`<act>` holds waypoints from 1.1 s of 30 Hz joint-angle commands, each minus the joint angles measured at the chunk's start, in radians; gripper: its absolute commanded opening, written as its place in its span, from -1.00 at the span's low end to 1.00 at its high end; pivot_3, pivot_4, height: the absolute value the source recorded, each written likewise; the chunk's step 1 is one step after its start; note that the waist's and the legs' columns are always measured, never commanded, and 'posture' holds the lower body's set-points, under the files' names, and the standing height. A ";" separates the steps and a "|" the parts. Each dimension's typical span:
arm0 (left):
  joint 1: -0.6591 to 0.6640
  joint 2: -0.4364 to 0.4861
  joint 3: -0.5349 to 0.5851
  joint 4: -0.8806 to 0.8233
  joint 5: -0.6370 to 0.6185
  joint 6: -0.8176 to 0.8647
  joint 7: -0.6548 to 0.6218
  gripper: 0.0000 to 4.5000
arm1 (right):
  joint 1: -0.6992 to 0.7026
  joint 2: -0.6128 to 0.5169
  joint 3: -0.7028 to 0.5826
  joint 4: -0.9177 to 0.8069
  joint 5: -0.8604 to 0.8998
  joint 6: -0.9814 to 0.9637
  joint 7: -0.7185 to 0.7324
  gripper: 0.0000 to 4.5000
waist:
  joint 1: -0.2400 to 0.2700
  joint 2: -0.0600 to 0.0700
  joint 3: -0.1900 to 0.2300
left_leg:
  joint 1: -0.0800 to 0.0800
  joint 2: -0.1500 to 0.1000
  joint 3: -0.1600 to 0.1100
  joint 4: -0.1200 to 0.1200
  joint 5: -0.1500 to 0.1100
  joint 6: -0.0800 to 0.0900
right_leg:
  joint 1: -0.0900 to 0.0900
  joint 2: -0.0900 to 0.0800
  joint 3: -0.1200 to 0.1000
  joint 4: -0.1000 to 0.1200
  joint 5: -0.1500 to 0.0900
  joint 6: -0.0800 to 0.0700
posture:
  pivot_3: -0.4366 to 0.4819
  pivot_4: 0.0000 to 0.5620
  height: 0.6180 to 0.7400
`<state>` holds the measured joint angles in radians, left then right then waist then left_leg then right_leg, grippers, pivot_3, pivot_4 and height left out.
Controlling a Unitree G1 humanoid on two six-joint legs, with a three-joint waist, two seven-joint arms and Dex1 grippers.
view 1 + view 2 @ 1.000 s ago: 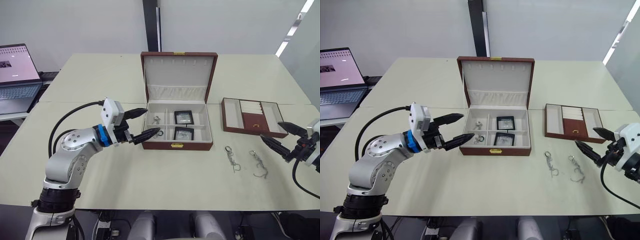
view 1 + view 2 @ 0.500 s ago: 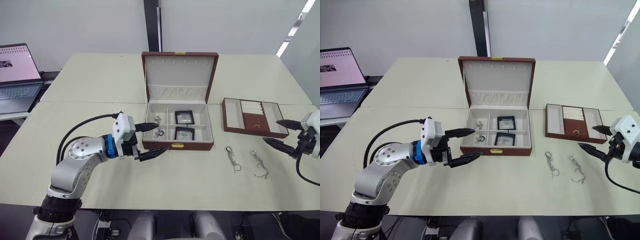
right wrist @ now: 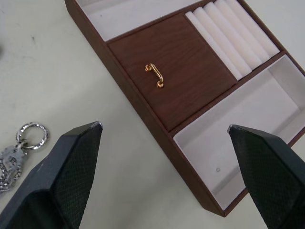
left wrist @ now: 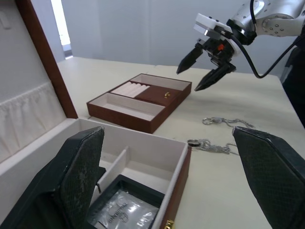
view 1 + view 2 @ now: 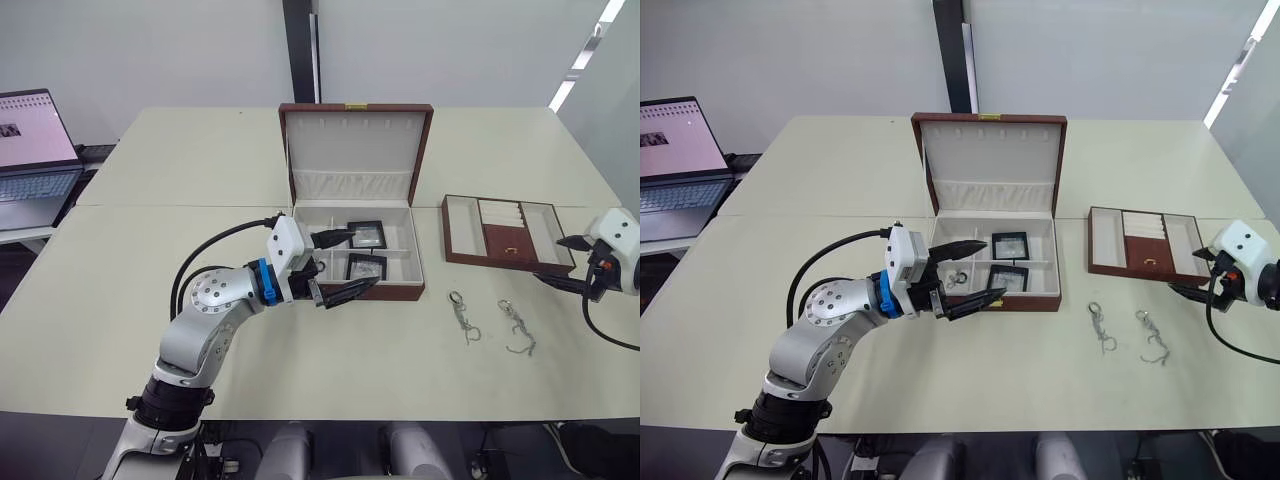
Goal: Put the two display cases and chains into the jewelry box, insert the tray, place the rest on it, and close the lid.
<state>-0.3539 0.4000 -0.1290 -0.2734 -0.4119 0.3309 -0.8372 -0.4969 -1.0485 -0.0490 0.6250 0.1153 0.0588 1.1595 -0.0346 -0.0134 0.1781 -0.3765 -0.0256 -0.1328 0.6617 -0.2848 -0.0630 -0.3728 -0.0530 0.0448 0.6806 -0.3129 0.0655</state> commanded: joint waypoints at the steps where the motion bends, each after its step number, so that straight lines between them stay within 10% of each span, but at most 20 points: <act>1: -0.005 -0.020 0.004 -0.017 0.008 -0.025 0.025 0.98 | -0.073 0.007 0.020 0.094 -0.045 -0.076 0.005 1.00 | 0.001 0.000 0.000 | 0.000 0.000 0.000 0.000 0.000 0.000 | 0.000 0.000 0.000 0.000 0.000 0.000 | -0.05 -0.47 1.00; 22: 0.026 -0.006 -0.023 -0.023 -0.015 -0.027 -0.052 0.98 | -0.270 0.065 0.121 0.447 -0.214 -0.252 -0.007 1.00 | 0.002 0.000 0.000 | 0.000 0.000 0.000 0.000 0.000 -0.001 | 0.000 -0.001 0.001 0.000 0.000 0.000 | -0.05 -0.47 1.00; 33: 0.032 -0.010 -0.016 -0.014 -0.009 -0.037 -0.053 1.00 | -0.288 0.076 0.119 0.485 -0.224 -0.269 -0.011 -0.35 | 0.001 0.000 0.000 | 0.000 0.000 0.000 0.000 0.000 0.000 | 0.000 0.000 0.001 0.000 0.000 0.000 | -0.05 -0.47 1.00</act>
<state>-0.3237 0.3899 -0.1499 -0.2682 -0.4155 0.3161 -0.8867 -0.7644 -0.9633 0.0808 1.1089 -0.1063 -0.1977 1.1518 -0.0336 -0.0131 0.1780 -0.3768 -0.0254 -0.1326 0.6619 -0.2846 -0.0635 -0.3730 -0.0535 0.0453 0.6806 -0.3128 0.0654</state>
